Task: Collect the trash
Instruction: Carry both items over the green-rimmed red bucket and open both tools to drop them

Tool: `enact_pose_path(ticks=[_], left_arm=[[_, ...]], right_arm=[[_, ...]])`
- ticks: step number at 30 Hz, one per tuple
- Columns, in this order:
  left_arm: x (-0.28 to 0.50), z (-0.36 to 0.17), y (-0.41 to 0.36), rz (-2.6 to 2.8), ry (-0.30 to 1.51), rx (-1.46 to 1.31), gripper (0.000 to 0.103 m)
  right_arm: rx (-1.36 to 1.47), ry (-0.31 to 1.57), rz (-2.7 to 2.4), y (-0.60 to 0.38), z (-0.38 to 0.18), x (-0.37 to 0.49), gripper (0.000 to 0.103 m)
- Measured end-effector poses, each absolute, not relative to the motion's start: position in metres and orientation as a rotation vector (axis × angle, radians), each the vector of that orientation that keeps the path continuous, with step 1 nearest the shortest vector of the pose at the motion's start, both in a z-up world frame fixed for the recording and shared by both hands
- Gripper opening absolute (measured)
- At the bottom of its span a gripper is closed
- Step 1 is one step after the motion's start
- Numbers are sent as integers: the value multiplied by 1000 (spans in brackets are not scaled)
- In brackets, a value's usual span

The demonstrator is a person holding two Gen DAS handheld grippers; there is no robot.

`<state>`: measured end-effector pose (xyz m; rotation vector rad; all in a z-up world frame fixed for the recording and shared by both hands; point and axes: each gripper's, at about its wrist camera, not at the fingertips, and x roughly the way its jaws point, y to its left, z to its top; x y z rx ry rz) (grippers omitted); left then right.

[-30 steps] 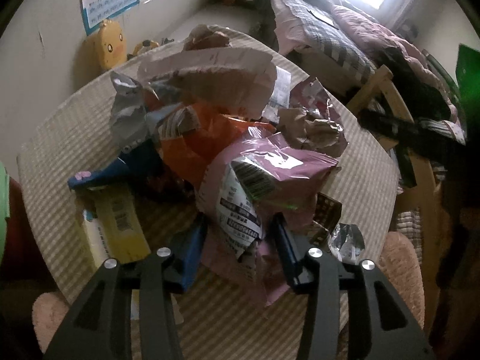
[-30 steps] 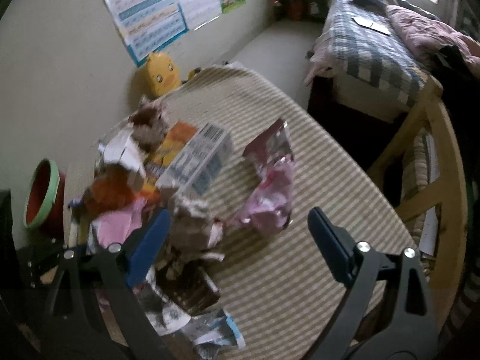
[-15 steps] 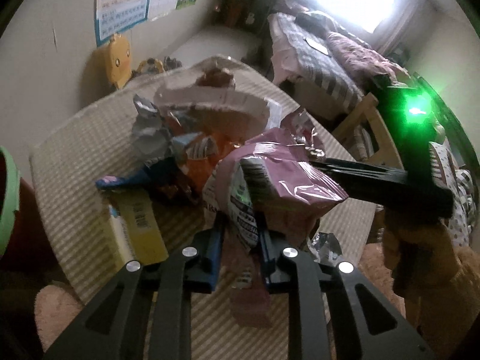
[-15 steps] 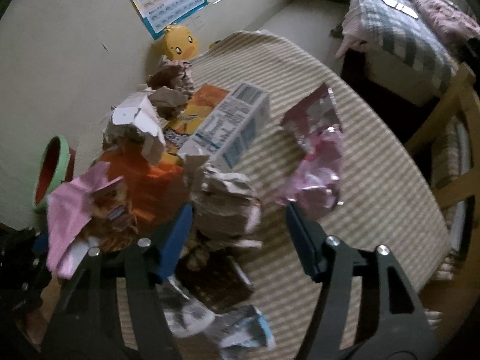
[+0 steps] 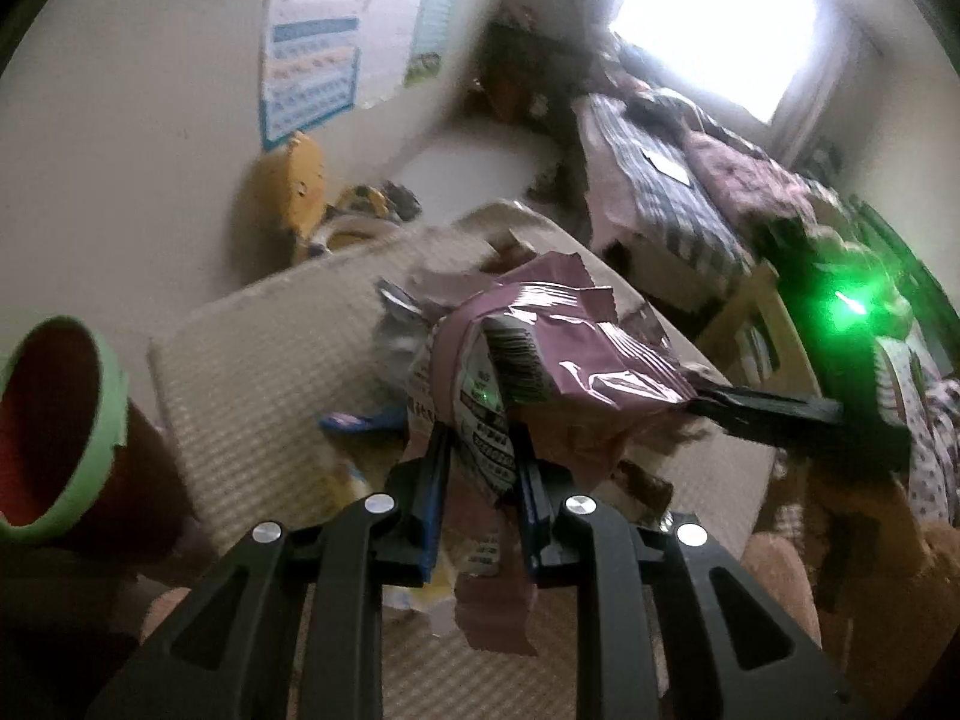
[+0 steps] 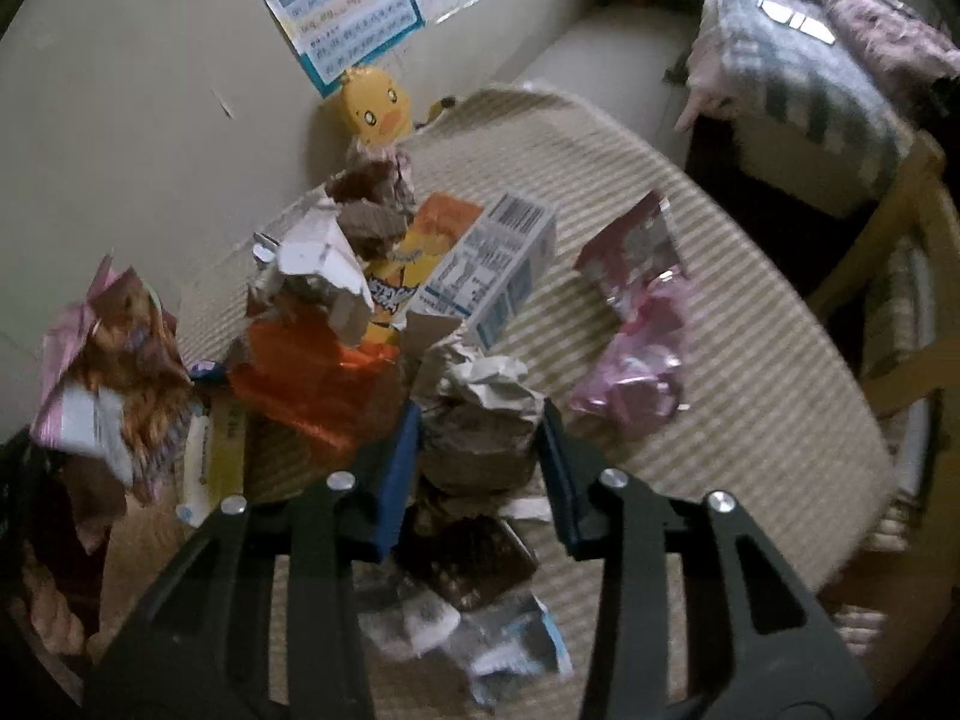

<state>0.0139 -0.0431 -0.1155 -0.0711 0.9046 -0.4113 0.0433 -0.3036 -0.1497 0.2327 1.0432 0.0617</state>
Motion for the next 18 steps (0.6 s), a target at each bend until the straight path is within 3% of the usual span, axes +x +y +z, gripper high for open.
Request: enact_pose_path(ticks=[9,14,18], left_arm=[[24,-101,58,-206,810,-88,18],[36,-116,142,-20,844,-106,18],[48,-133,195,83,882,-107,18]], right_arm=[[138,873,37,-263,-68,23,39],[55,806,258,-168,-37,55,39],[-5,827,459,-75,-47,86,39]])
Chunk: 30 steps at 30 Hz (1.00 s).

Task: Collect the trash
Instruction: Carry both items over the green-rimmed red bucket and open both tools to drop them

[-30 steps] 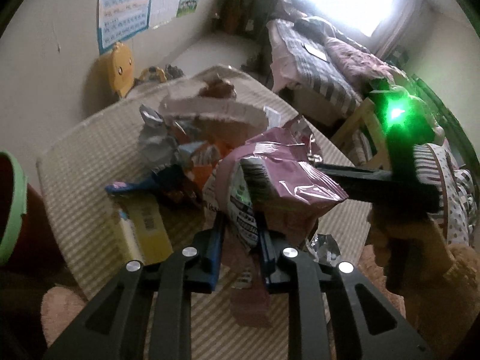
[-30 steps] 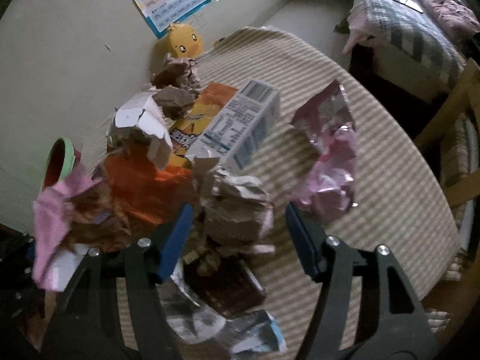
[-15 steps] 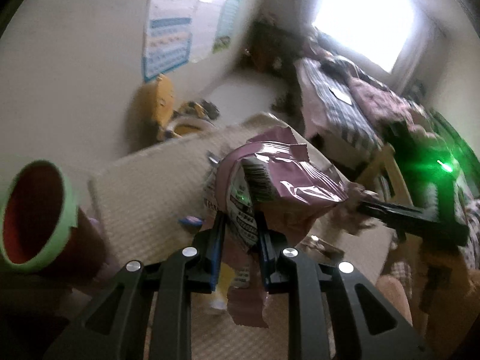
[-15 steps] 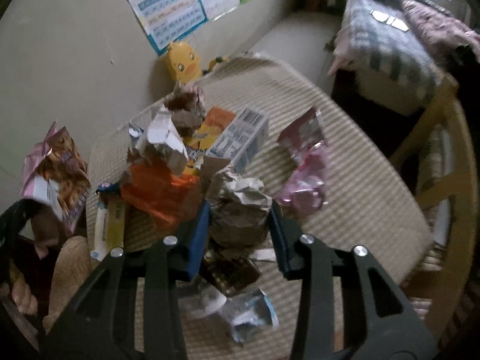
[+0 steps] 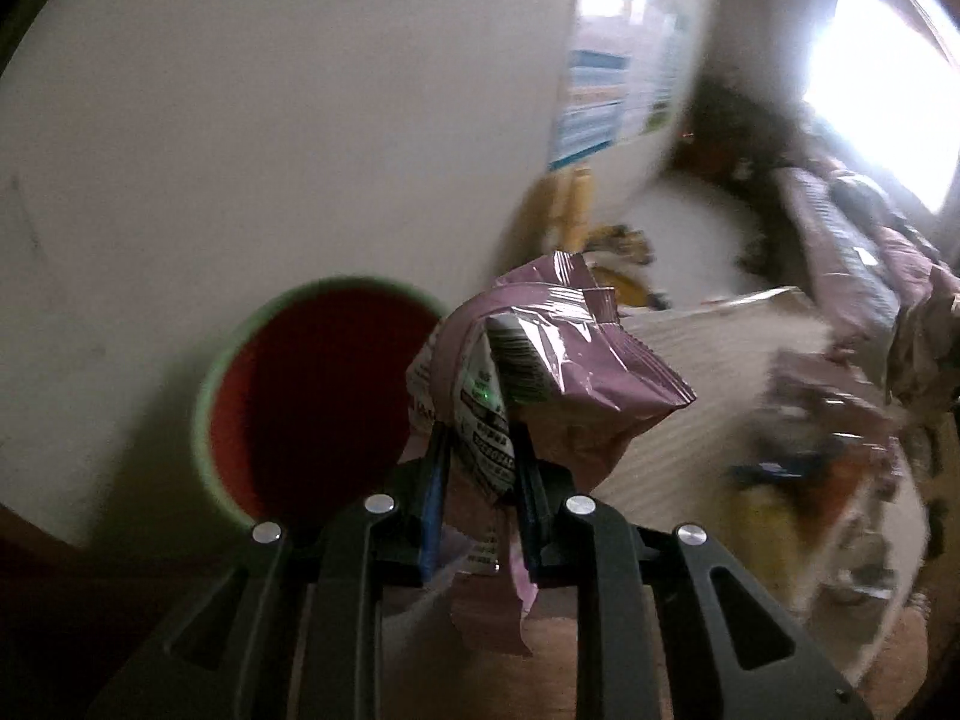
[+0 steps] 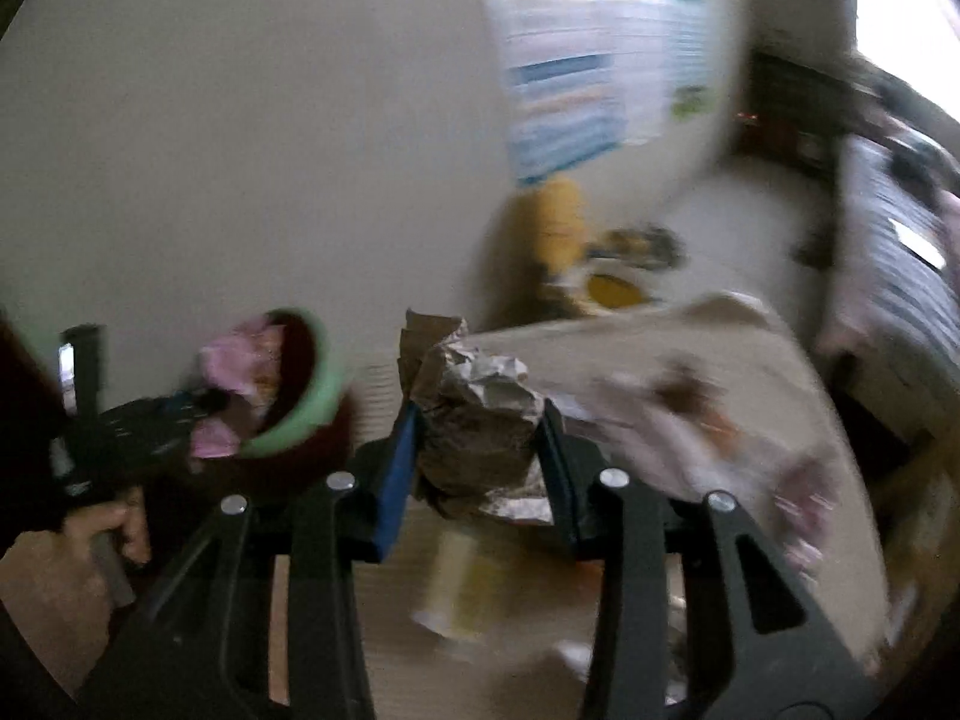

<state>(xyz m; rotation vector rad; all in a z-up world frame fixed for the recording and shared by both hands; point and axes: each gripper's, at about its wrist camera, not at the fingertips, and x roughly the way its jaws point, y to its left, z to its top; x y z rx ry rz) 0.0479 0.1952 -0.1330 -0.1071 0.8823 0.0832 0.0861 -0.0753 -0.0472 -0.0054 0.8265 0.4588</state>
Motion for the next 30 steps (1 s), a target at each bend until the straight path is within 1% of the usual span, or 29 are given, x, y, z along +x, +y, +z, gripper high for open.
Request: enact_pose_path(ticks=[5,9,15,17,18,19,30], left_arm=[[69,-163,249,150,944,-163,18],[93,-194,278,177,1035,-218,18],[107,-220,295,197,1098,-204,18],[110,-225,298,199,1114,-205,20],[113,-228,299,199,1118,-205,25],[114,-230,300,200,1119,-206,27],[119,-243,301,196,1122,-218,28]], right_arm=[[-38,886,633,26,-79,119,39],[-31,959,676,73,-105,144,39],[-60,1048,690,123,-136,177,39],[-64,1070,683,133,-145,184,39],[-56,1077,683,134,-147,184,39],[-50,1080,682,141,-149,184,39],[-70,1110,664,147,-167,192,39]])
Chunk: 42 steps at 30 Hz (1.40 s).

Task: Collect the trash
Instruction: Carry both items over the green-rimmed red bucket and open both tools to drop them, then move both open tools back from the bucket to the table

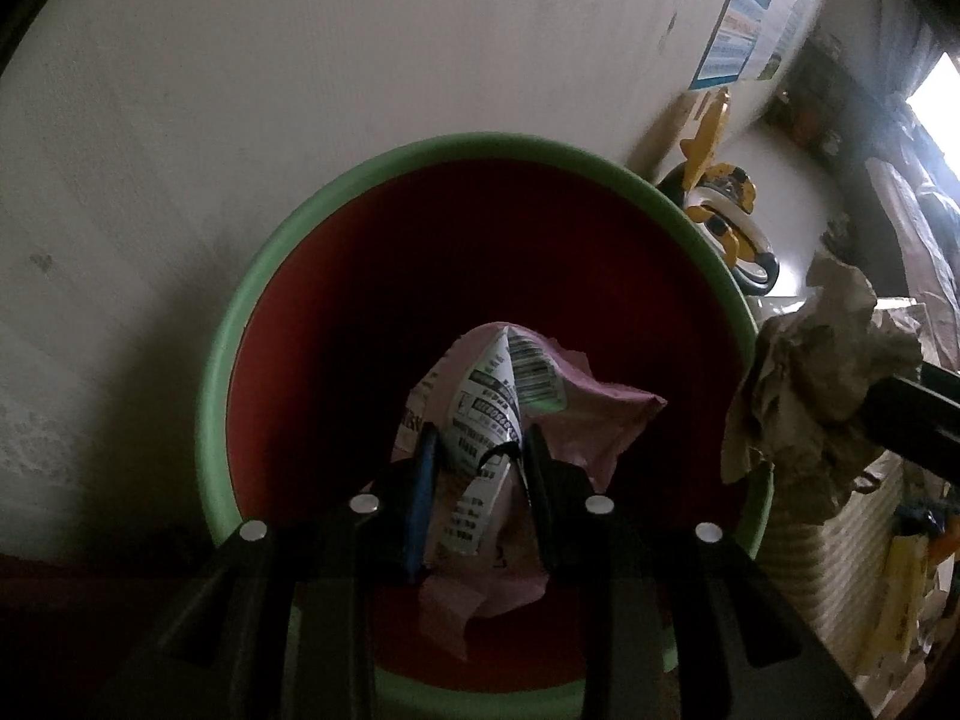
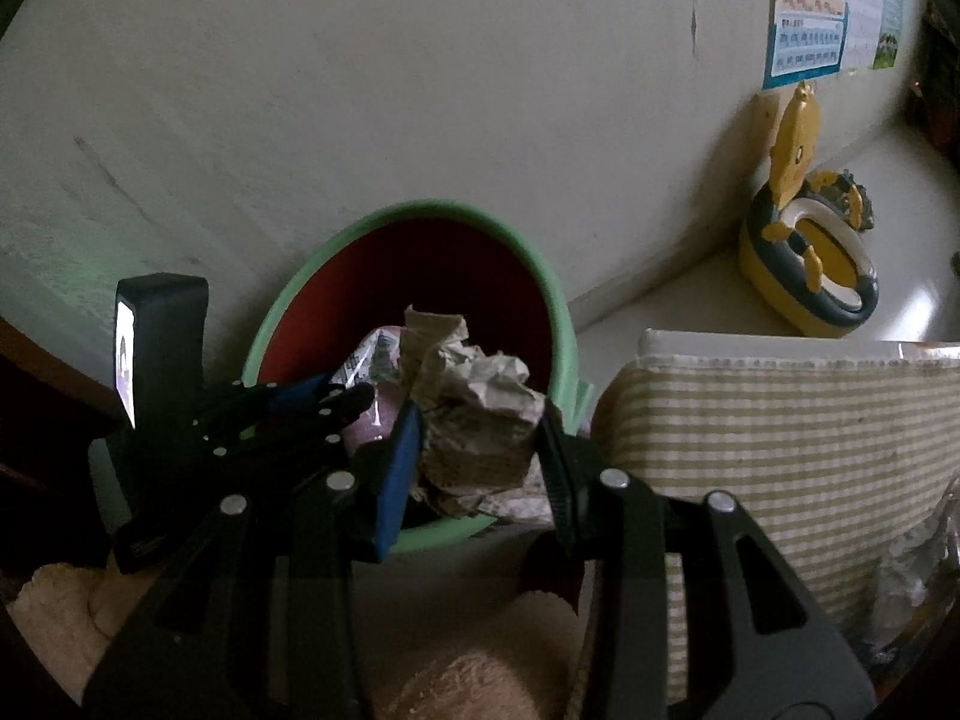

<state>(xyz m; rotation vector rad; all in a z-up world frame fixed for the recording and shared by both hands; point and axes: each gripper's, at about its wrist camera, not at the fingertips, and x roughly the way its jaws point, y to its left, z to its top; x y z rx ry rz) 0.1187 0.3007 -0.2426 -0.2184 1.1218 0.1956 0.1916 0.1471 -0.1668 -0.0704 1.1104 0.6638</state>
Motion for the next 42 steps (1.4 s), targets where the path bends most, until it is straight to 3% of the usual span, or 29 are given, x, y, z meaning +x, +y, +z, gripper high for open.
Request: enact_pose_path(ticks=[4,9,25,28,34,42], left_arm=[[114,-242,305,203,1120,-223,28],[117,-242,305,219,1103,-236,40],[77,-208,329,336,966,-373,40],[71,-201,330,345,944,-380,41],[69,-195,331,348,927,-369,41],[63,-185,327,346,922,-367,41]], right_arm=[[-78,1117,668,152,-166,188,39],[-95,1122,670,156,-172,190,39],[-177,1217,702,196,-207,194,39],[-186,1206,710,202,-210,193,47],[-183,1180,730,209,-202,188,53],[-136,1112,736,185,-168,170,53]])
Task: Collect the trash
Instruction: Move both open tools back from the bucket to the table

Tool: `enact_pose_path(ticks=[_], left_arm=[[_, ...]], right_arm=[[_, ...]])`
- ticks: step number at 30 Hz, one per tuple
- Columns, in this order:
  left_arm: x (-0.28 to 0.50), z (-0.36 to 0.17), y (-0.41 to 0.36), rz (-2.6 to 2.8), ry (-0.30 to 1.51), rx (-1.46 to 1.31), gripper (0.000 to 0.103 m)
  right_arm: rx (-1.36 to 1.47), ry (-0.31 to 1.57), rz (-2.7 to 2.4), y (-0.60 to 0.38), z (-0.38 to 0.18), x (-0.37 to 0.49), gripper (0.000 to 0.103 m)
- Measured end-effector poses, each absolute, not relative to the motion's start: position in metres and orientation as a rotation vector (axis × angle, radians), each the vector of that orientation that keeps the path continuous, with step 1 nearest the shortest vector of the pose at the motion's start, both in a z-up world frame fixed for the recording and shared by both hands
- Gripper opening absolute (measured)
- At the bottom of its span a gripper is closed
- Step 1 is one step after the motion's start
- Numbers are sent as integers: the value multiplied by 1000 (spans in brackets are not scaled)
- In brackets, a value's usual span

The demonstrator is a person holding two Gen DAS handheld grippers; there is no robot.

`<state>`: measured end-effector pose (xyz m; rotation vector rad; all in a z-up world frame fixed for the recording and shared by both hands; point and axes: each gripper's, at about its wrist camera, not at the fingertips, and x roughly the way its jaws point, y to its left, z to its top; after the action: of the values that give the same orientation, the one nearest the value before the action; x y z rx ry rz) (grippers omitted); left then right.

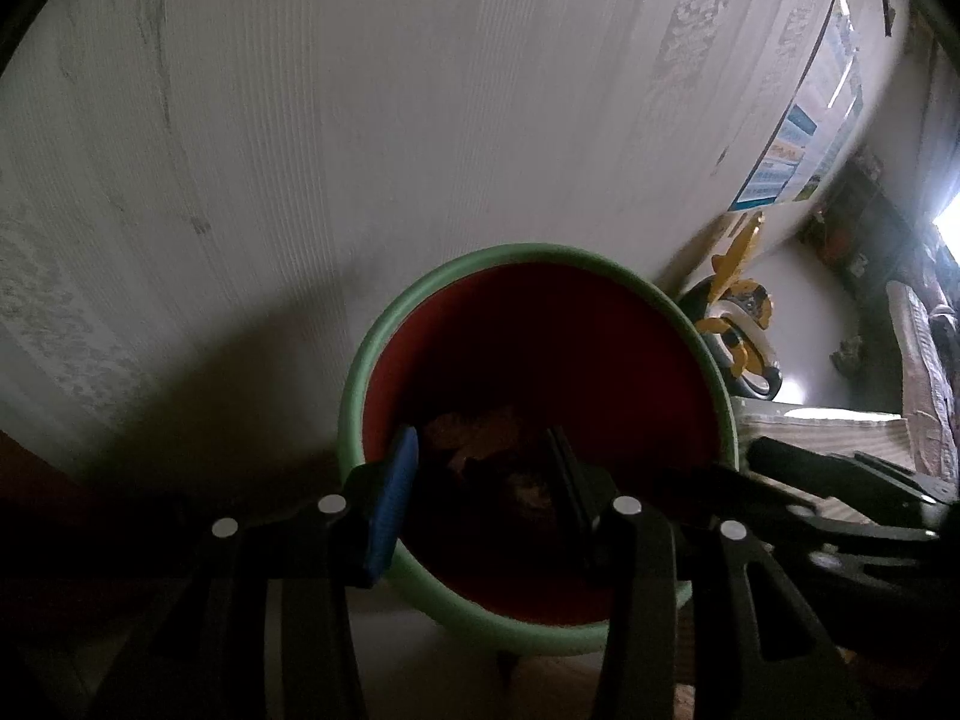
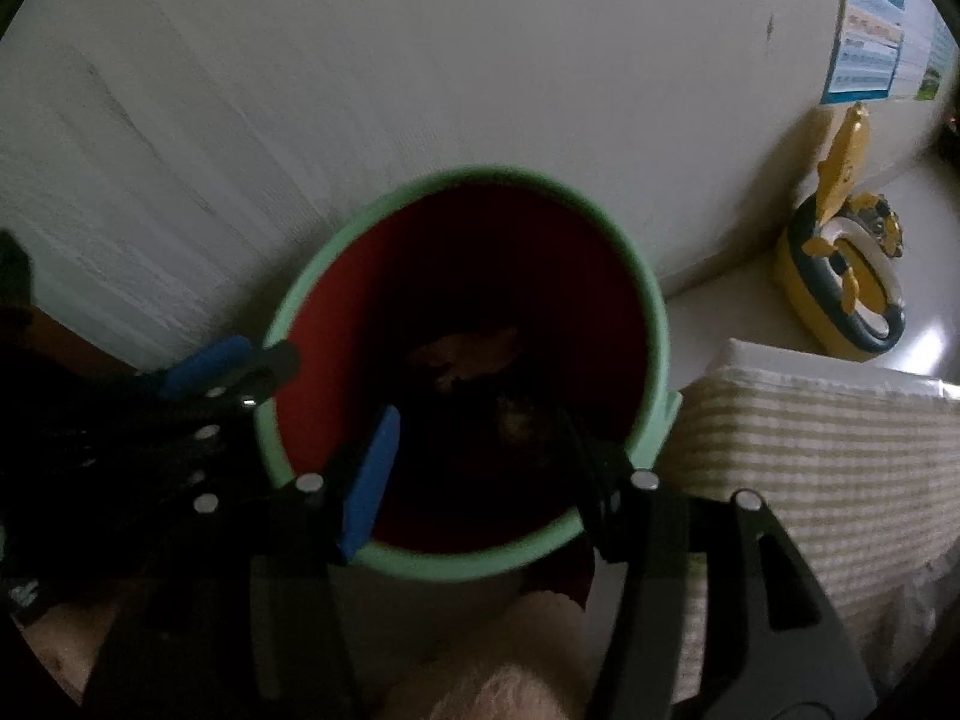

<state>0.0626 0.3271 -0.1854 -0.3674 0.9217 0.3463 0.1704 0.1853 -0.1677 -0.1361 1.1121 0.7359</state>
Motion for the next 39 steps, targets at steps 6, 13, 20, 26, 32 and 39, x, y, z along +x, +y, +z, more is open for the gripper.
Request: enact_pose_path(ticks=[6,13,20,26,32,39], left_arm=[[58,-167,301,314,900,-338,41],[52,-154,241,230,898,-302,41],[41,-142,180,150,899,-261,41],[31,-131,138,103,893,-216,41],[29,-118,103,54,875,-180,42],[34,-117,69,-23,889,-146,47]], right_arm=[[-84,1029,716,138,-129,137,53],[-90,925,655,73,-99,90,60],[-75,848,563,10,-74,53,70],[-46,790,451,-37,-54,40,74],[-2,752,388,-73,-44,33,77],[42,773,339,-106,-51,31,78]])
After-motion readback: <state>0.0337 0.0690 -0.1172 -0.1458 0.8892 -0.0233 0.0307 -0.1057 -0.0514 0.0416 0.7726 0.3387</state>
